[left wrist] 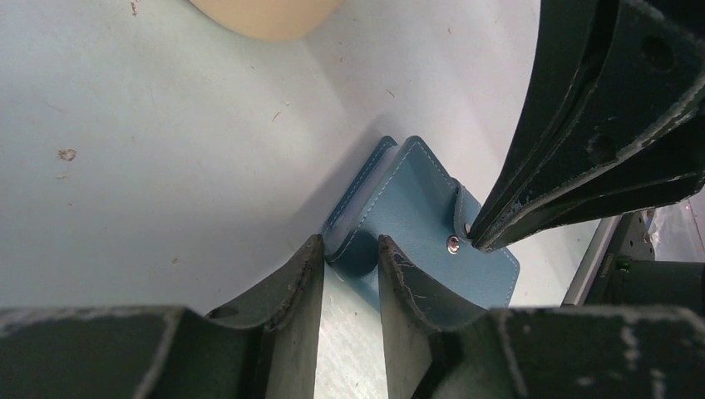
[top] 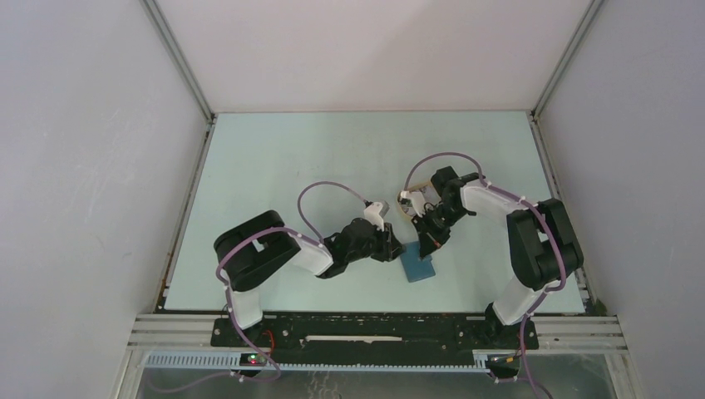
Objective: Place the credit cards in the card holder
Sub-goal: Close the card holder at the center of the board.
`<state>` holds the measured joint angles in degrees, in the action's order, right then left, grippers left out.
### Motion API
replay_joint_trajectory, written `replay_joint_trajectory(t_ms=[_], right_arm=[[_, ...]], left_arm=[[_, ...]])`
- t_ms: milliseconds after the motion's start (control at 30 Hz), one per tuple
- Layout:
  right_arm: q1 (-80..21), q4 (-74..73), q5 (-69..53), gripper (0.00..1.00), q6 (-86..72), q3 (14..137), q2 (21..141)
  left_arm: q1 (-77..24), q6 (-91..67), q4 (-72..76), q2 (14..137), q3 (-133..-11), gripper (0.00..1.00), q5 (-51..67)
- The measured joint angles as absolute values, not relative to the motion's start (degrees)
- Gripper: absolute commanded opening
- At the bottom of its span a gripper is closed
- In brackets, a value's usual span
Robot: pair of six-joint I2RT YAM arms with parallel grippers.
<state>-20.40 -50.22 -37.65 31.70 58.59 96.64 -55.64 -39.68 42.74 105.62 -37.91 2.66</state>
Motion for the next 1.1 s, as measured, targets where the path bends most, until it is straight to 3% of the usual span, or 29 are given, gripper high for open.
replay_joint_trajectory(t_ms=[1100], right_arm=[[-22.96, -51.68, -37.12, 0.00, 31.31, 60.47, 99.48]], left_arm=[[-56.03, -39.70, 42.74, 104.99, -37.23, 0.33, 2.07]])
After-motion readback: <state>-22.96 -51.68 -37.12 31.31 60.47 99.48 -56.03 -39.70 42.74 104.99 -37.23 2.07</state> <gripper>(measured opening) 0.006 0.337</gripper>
